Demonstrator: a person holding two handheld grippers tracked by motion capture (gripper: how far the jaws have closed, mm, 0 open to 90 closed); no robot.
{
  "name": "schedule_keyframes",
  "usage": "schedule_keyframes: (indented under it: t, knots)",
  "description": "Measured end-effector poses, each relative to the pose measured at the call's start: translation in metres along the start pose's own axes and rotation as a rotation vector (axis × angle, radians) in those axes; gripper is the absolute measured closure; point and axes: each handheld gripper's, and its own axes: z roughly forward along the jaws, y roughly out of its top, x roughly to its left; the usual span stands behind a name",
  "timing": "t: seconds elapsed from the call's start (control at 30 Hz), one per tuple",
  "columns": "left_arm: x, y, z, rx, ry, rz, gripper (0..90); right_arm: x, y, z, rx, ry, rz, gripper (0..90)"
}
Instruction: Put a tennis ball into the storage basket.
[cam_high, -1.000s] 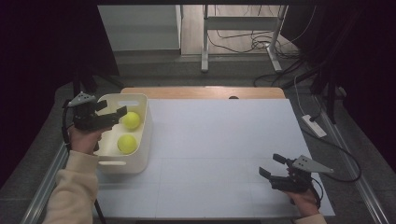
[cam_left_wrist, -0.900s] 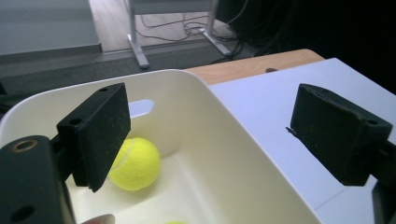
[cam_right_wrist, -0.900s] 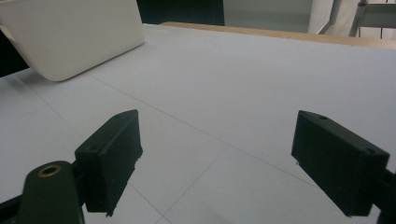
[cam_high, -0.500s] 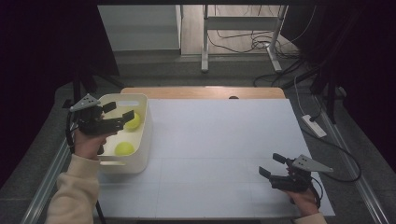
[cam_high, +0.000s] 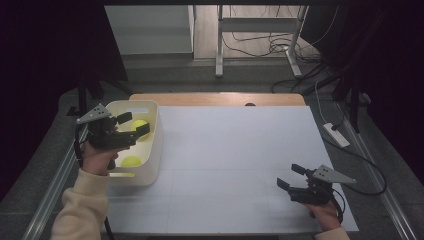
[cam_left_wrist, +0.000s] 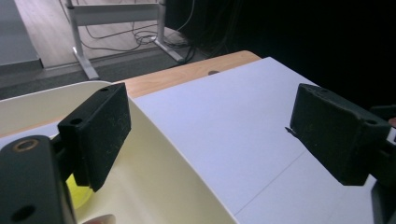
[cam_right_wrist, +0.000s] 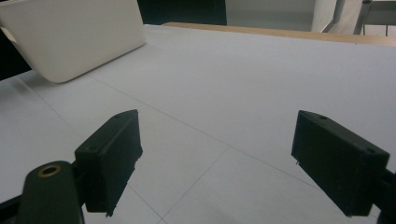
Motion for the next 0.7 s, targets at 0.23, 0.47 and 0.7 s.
schedule_keyframes:
  t: [0.23, 0.47, 0.7]
  knots:
    - [-0.013, -0.002, 0.0, -0.008, -0.043, 0.024, 13.2, 0.001, -0.001, -0.001, 0.005, 0.001, -0.004, 16.0]
    - [-0.025, -0.006, 0.002, -0.013, -0.082, 0.045, 13.2, 0.003, -0.002, -0.003, 0.008, -0.005, -0.009, 16.0]
    - [-0.034, -0.013, 0.003, -0.022, -0.114, 0.059, 13.2, 0.003, -0.001, -0.002, 0.01, -0.005, -0.013, 16.0]
